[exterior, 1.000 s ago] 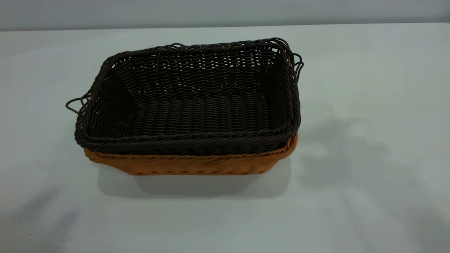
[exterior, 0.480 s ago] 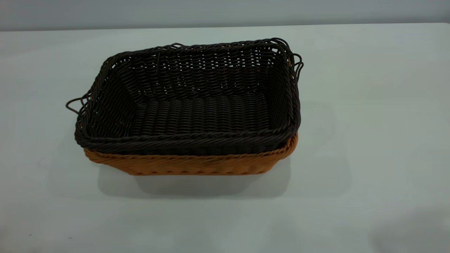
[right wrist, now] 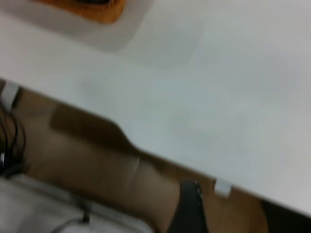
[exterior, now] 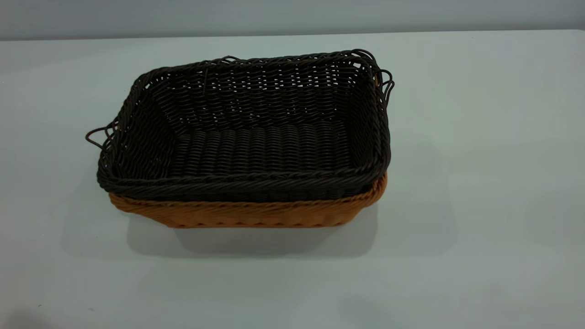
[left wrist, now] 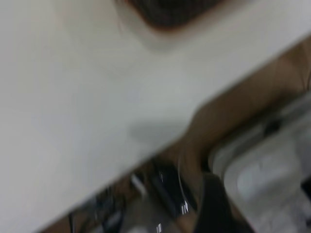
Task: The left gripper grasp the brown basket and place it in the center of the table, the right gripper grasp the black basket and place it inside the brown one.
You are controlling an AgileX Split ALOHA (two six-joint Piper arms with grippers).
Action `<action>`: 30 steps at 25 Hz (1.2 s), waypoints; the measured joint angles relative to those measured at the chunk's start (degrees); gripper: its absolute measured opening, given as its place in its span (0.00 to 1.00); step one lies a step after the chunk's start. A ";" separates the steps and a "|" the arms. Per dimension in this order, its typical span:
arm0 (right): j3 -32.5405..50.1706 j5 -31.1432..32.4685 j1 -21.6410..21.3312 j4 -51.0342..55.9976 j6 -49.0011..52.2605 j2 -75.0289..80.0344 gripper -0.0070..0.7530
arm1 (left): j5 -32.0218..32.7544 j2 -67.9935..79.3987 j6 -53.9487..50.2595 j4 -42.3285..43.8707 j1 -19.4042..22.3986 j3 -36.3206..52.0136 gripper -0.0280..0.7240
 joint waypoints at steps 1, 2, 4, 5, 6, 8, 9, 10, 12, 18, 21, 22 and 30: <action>0.17 -0.49 0.00 -0.04 0.06 -1.71 0.71 | 0.00 -0.55 0.00 -0.05 0.00 2.45 0.64; 0.17 -0.68 0.00 -0.12 0.16 -3.50 0.71 | -0.14 -1.09 0.00 -0.05 0.00 5.37 0.64; 0.17 -0.82 0.00 -0.12 0.27 -6.51 0.71 | -0.95 -2.65 0.00 -0.12 0.00 10.51 0.64; 0.17 -0.82 0.00 -0.12 0.26 -7.62 0.71 | -2.35 -3.57 0.00 -0.12 0.00 12.99 0.64; 0.17 -0.82 0.00 -0.12 0.26 -8.81 0.71 | -3.23 -4.31 -0.13 -0.12 0.00 14.49 0.64; 0.17 -0.82 0.00 -0.12 0.26 -10.79 0.71 | -4.73 -6.15 -0.25 -0.18 0.00 15.08 0.64; 0.17 -0.82 0.00 -0.12 0.20 -11.73 0.71 | -4.99 -7.01 -0.25 -0.18 0.00 15.08 0.64; 0.17 -0.82 0.00 -0.12 0.20 -12.49 0.71 | -4.99 -8.04 -0.25 -0.18 0.00 15.13 0.64; 0.17 -0.74 0.00 -0.12 0.20 -13.40 0.71 | -5.03 -10.28 -0.36 -0.18 0.00 15.13 0.64; 0.17 -0.74 -0.39 -0.12 0.20 -14.46 0.71 | -4.98 -17.53 -0.42 -0.18 0.00 15.13 0.64; 0.17 -0.69 -5.96 0.17 0.20 -16.61 0.71 | -4.79 -22.23 -0.42 -0.18 0.00 15.13 0.64; 0.17 -0.69 -9.19 0.23 0.20 -17.58 0.71 | -4.74 -23.75 -0.42 -0.25 0.34 15.13 0.64; 0.17 -0.52 -21.39 0.18 0.20 -21.79 0.71 | -4.34 -31.90 -0.42 -0.28 13.67 15.13 0.64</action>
